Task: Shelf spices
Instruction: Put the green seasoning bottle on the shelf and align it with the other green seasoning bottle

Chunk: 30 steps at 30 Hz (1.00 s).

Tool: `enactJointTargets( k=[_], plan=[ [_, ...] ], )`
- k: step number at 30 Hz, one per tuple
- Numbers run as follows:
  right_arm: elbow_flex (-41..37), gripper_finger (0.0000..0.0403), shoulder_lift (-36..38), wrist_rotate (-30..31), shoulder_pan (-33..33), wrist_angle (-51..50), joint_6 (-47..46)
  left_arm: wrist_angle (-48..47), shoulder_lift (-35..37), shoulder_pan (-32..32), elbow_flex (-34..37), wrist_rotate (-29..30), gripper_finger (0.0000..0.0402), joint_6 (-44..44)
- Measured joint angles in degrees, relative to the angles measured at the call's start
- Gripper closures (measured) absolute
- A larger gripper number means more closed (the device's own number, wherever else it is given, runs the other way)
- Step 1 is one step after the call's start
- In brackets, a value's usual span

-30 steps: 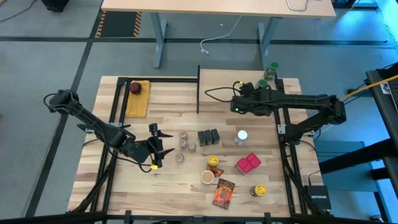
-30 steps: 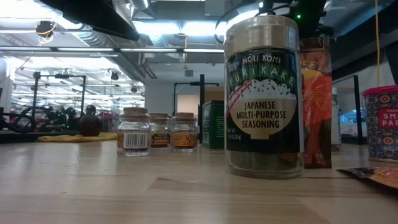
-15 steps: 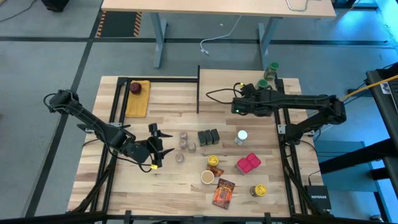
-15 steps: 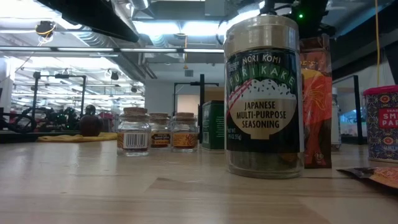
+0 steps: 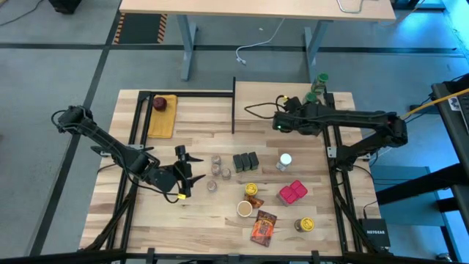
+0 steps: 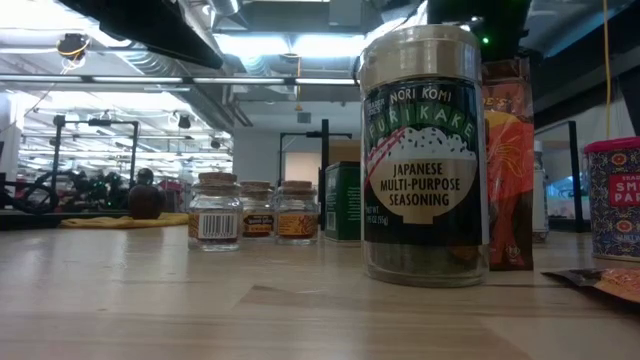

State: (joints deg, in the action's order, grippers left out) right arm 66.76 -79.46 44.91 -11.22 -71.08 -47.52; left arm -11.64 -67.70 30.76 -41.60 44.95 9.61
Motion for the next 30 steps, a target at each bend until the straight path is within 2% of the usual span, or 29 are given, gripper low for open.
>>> enactJointTargets(
  k=[9,18,24,30],
  plan=[
    [-3.34,0.0139,-0.02,-0.53,0.00,-3.51,-3.47,-0.22,-0.02,0.00,0.00,-0.02,0.0153,0.42],
    [-3.34,0.0139,-0.02,1.02,1.78,7.10,0.00,0.24,-0.02,0.00,0.00,0.00,0.0153,0.04],
    [-3.85,0.0139,-0.02,4.12,-1.29,8.23,2.28,0.09,-0.02,0.00,0.00,-0.02,0.0153,0.04],
    [-5.17,0.0139,-0.02,2.14,-3.04,5.74,2.94,-0.39,-0.02,0.00,0.00,-0.02,0.0153,0.21]
  ],
)
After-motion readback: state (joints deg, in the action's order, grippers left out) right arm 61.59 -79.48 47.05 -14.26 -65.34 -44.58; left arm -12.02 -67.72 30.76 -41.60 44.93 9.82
